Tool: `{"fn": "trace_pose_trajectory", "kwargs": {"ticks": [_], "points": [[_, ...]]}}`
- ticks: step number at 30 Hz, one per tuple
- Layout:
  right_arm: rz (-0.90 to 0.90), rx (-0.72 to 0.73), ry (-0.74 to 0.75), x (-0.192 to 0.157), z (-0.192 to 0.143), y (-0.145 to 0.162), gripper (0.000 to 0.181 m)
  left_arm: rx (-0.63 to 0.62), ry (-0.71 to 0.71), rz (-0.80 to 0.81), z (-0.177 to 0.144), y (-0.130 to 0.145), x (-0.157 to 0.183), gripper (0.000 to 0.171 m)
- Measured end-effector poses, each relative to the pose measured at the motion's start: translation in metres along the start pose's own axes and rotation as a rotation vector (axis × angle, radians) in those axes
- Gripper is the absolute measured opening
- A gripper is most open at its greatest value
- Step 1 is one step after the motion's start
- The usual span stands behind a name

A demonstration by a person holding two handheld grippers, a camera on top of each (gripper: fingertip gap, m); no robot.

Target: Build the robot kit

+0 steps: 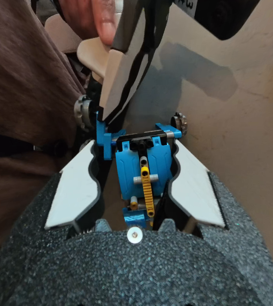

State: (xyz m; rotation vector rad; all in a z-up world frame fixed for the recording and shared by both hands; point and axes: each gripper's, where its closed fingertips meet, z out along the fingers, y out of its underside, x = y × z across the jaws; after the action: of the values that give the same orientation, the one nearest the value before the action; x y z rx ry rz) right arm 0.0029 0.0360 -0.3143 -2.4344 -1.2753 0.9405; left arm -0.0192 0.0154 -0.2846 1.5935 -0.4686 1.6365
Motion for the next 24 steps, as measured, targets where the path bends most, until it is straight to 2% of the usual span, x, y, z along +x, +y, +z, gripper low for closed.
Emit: {"fn": "trace_pose_trajectory", "kwargs": {"ticks": [6, 9, 12, 14, 24], "points": [[-0.028, -0.011, -0.011, 0.0005, 0.0000, 0.0021, 0.088, 0.072, -0.041, 0.115, 0.0028, 0.0016, -0.0020, 0.007], [-0.036, -0.002, -0.014, 0.0007, 0.0000, 0.0019, 0.087, 0.067, -0.044, 0.150, 0.0051, 0.0053, -0.0013, 0.018], [-0.040, 0.005, -0.013, 0.0008, 0.0001, 0.0019, 0.087, 0.077, -0.039, 0.158, 0.0058, 0.0064, 0.0000, 0.015], [-0.033, 0.012, -0.017, 0.0010, 0.0001, 0.0018, 0.087, 0.078, -0.063, 0.173, 0.0068, 0.0074, -0.0012, 0.007], [-0.044, 0.002, -0.017, 0.0000, -0.0002, 0.0036, 0.087, 0.093, -0.108, 0.116, 0.0086, 0.0051, 0.0004, 0.006]]}}
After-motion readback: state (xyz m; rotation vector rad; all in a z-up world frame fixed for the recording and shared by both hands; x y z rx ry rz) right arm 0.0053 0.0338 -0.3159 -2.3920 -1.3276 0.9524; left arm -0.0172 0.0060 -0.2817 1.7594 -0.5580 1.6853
